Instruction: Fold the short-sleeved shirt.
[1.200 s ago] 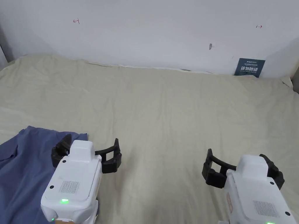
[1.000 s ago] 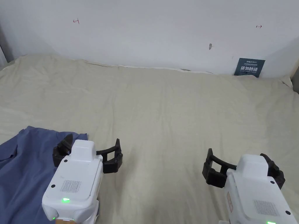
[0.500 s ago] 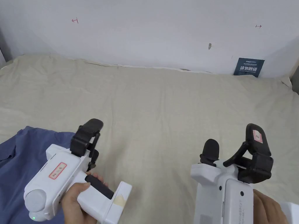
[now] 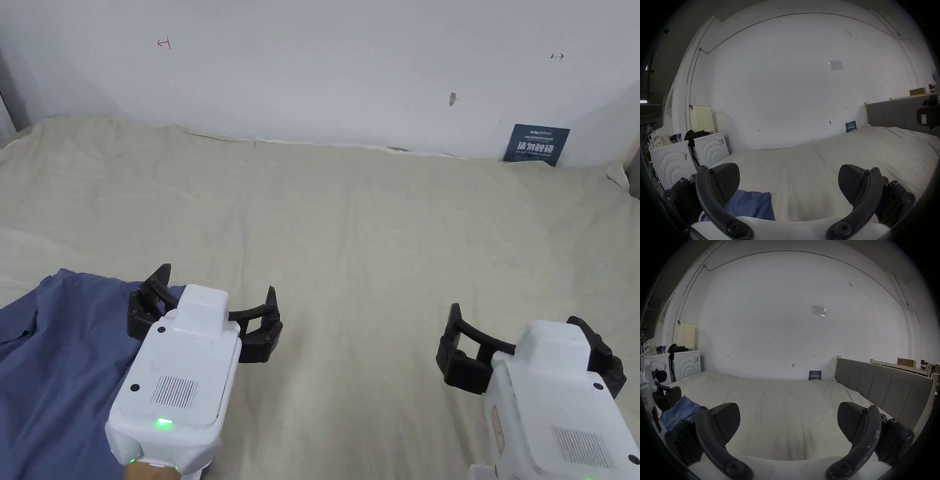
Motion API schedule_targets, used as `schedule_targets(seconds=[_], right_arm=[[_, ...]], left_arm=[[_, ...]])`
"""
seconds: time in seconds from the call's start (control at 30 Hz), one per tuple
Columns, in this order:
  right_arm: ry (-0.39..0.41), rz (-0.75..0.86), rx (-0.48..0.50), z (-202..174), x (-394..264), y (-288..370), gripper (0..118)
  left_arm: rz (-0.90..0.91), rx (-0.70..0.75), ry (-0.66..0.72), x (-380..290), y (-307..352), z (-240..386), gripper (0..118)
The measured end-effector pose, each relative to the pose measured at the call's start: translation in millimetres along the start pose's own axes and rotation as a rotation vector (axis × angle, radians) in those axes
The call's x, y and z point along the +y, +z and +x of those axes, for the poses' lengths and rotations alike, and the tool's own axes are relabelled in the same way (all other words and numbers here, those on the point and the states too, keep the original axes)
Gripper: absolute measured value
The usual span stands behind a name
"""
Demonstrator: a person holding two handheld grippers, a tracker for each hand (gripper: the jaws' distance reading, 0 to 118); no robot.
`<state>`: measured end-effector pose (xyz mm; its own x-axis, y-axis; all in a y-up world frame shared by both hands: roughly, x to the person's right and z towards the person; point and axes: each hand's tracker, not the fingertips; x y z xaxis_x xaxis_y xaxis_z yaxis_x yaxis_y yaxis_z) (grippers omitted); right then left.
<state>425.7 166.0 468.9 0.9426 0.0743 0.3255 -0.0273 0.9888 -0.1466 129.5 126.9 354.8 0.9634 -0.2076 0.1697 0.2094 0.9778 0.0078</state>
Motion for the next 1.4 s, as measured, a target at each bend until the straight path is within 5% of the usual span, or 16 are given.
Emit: schedule_targets(seconds=[1.0,1.07,1.13,1.17,1.2,1.23,1.27,1.4], right_arm=[[0.060,0.019,-0.008,-7.4,5.4,3.0,118],[0.068,0.020,-0.013,-7.4,5.1,4.5,110],[0.076,0.014,-0.015,-7.9,5.9,5.3,75],[0.078,0.009,-0.014,-8.1,6.2,5.2,48],[0.085,0.005,-0.020,-8.9,6.5,4.3,5],[0.091,0.002,-0.018,-9.3,6.4,5.0,1],[0.090,0.003,-0.022,-8.6,6.4,6.8,1],[0.077,-0.010,0.017,-12.8,8.5,6.6,1]], left_arm=[[0.016,0.021,0.060,4.8,3.6,-13.4,118],[0.016,0.018,0.065,5.2,4.7,-14.2,116],[0.015,0.011,0.084,6.5,5.9,-13.9,94],[0.011,0.008,0.093,7.0,6.1,-13.8,79],[0.007,0.008,0.105,7.3,6.7,-13.7,44],[0.006,0.010,0.116,7.4,6.8,-13.7,11],[-0.003,0.010,0.121,8.1,5.9,-13.3,1],[-0.014,0.006,0.151,6.5,9.2,-21.3,0]])
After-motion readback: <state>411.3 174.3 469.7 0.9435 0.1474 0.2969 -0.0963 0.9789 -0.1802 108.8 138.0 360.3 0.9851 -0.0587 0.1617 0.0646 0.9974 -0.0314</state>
